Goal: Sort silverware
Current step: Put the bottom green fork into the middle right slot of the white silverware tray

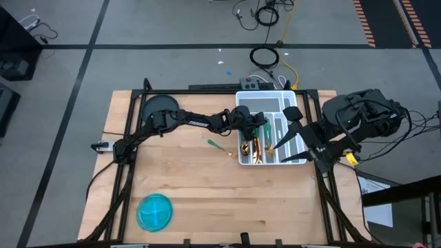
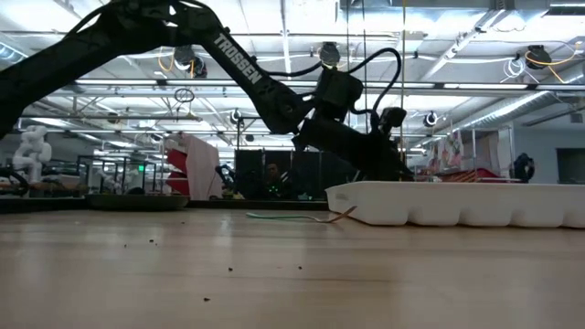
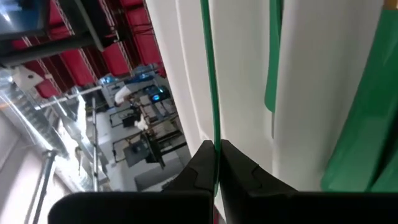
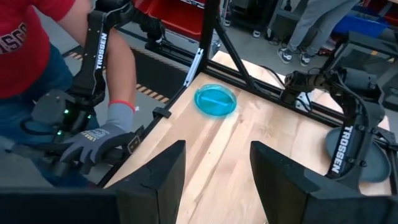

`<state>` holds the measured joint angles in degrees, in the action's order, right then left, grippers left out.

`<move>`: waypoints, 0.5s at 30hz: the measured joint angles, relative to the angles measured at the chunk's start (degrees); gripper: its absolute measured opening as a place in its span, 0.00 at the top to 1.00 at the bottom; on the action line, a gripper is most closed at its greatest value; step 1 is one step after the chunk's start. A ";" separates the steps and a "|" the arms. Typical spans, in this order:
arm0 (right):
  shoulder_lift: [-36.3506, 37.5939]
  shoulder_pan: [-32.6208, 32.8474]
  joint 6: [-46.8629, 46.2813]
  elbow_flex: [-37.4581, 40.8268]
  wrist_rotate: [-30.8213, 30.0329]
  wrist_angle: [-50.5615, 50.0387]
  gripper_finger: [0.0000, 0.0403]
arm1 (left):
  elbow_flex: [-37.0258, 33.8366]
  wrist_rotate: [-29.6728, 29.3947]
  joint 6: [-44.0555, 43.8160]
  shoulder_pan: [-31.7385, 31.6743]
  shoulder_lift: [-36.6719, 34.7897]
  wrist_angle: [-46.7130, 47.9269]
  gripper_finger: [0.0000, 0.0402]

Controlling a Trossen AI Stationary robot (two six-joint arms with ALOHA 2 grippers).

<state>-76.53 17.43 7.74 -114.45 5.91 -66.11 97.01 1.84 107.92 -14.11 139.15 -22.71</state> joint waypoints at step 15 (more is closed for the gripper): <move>0.00 0.37 -1.08 0.00 0.15 -0.10 0.58 | 1.95 2.84 -2.18 0.44 0.20 4.27 0.84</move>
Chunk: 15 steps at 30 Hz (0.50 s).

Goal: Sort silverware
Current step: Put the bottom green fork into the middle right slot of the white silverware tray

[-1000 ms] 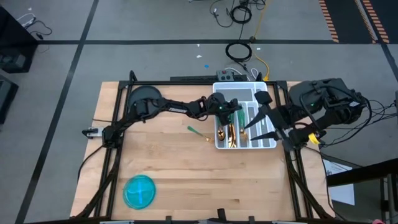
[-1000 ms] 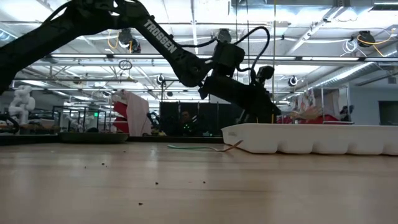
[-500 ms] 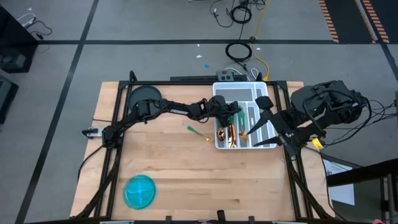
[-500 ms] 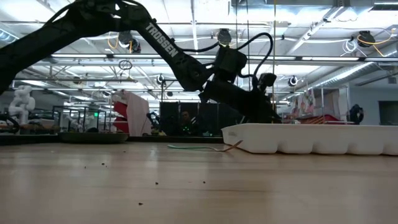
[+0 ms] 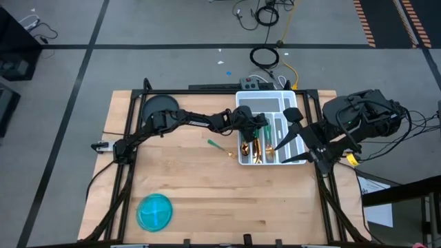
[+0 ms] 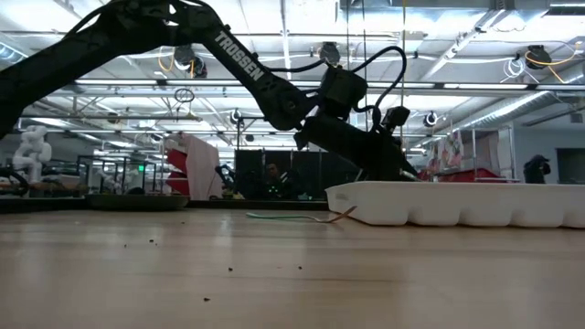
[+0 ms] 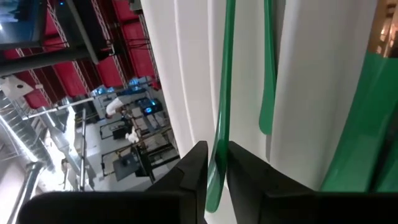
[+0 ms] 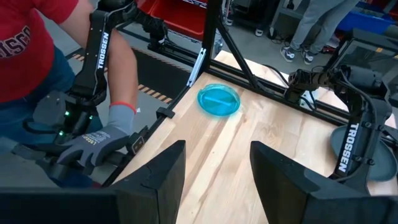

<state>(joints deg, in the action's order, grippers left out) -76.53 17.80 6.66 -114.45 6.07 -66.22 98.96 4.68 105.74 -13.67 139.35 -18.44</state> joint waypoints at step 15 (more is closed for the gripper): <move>0.00 -0.02 0.00 0.00 0.00 -0.02 0.58 | 5.22 -1.89 -3.32 0.74 0.15 10.67 0.84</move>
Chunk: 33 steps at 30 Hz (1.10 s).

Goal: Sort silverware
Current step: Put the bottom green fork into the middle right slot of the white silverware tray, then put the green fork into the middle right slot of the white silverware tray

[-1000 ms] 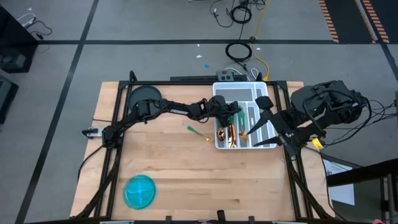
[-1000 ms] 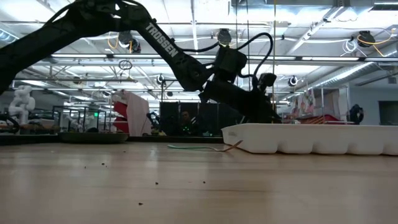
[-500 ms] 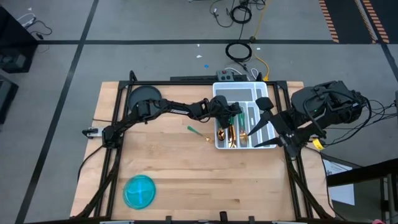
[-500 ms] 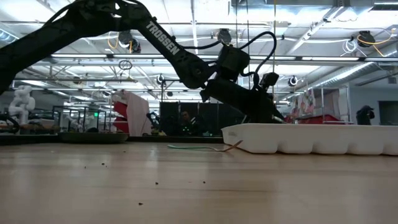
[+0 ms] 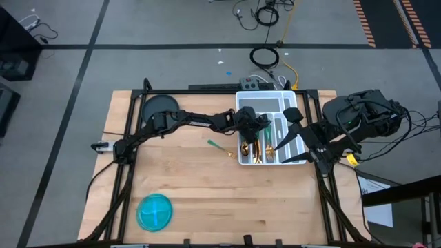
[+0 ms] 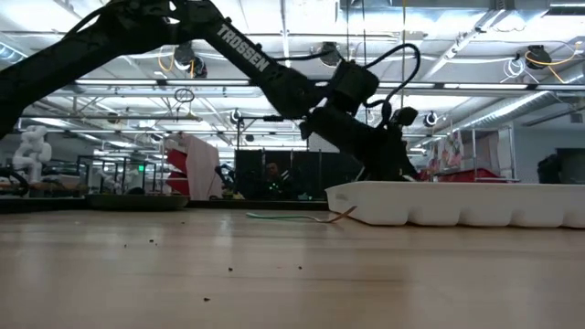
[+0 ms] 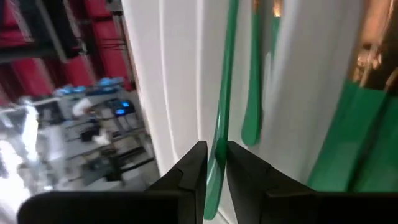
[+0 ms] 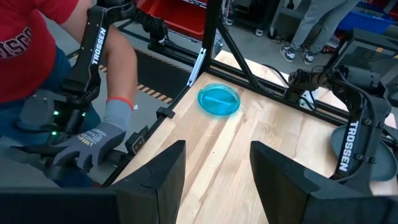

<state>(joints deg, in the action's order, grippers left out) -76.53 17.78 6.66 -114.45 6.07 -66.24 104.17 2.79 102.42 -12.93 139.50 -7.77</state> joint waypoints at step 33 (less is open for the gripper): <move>3.32 0.00 -7.56 0.04 -5.13 0.01 0.58 | 7.92 -9.22 -43.25 -0.19 -17.44 25.45 0.59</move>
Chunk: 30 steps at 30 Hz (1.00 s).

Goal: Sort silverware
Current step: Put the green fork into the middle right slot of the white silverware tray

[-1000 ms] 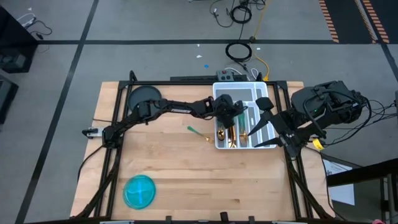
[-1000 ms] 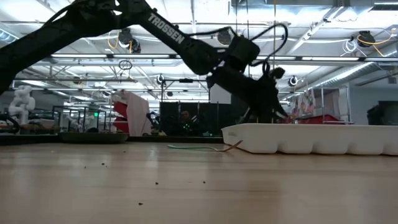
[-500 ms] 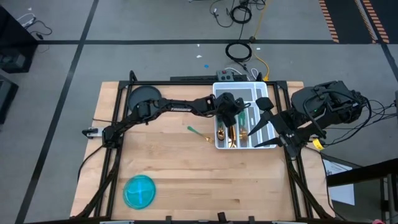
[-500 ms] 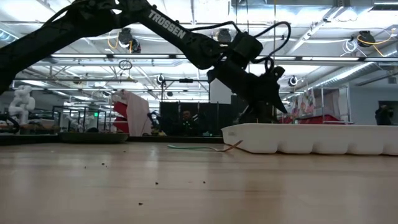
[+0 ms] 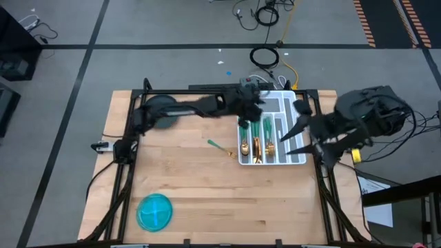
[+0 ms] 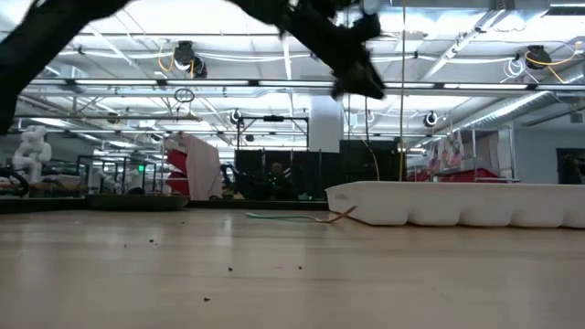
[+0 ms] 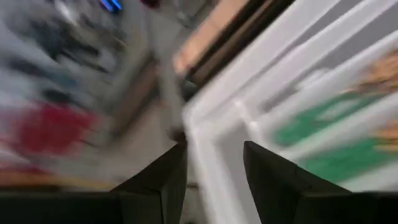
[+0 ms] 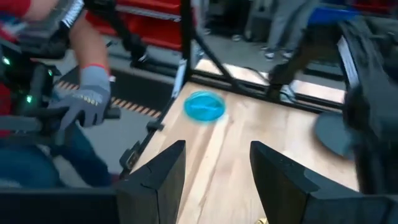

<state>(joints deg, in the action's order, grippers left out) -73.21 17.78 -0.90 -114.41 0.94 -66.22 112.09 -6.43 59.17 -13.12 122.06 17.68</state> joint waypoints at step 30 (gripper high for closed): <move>6.98 9.75 -26.52 -0.02 -15.15 -14.00 0.58 | -36.99 18.61 -34.63 -2.61 -19.93 9.69 0.59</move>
<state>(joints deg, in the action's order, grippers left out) -66.24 27.53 -27.42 -114.43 -14.21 -80.23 75.10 12.19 24.54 -15.73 102.13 27.37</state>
